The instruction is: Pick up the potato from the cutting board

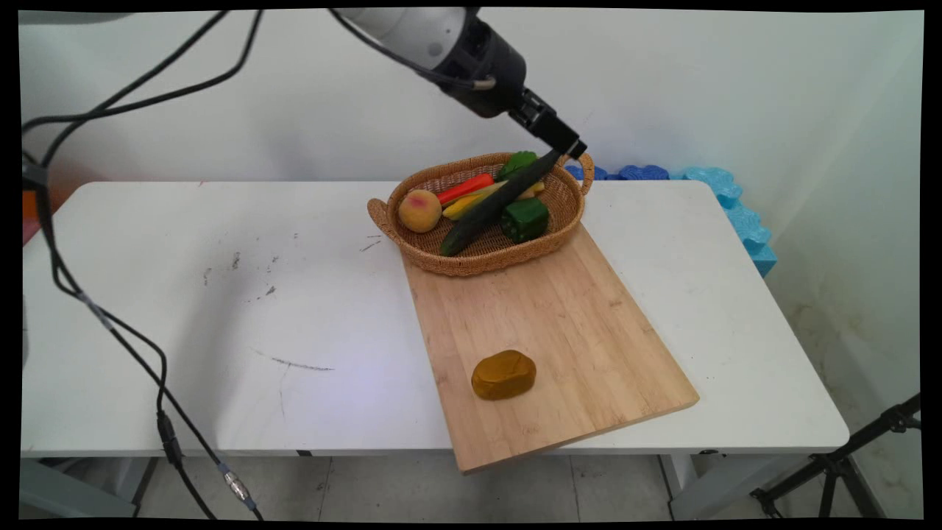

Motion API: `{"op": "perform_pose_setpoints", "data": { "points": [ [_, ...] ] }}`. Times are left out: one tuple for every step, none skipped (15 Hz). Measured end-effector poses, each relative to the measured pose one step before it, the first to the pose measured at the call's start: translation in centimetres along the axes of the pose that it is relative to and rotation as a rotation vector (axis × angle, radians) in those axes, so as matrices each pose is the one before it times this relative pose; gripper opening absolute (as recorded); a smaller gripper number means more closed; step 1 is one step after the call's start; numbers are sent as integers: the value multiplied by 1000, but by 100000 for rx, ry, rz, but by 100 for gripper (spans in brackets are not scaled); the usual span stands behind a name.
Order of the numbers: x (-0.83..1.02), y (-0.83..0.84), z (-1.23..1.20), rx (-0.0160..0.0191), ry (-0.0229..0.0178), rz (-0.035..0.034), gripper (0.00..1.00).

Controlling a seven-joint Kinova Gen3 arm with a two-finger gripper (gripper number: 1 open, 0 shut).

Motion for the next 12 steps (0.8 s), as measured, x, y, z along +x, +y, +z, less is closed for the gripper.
{"op": "perform_pose_setpoints", "data": {
  "points": [
    [-582, 710, -847, -1512, -24, 849, 100],
    [-588, 612, -659, -1233, -187, 695, 100],
    [-737, 721, -616, -1378, -438, 833, 100],
    [-841, 709, -495, -1310, -625, 685, 100],
    [-776, 601, -282, -1066, -745, 568, 100],
    [-915, 686, -213, -1285, -1005, 632, 100],
    [-973, 657, -116, -1331, -1214, 463, 100],
    [-825, 521, 23, -1056, -1096, 465, 100],
    [-552, 342, 69, -674, -771, 379, 100],
    [-662, 372, 132, -710, -871, 443, 100],
    [-1031, 547, 326, -968, -1470, 745, 100],
    [-864, 438, 408, -706, -1334, 626, 100]
  ]
}}
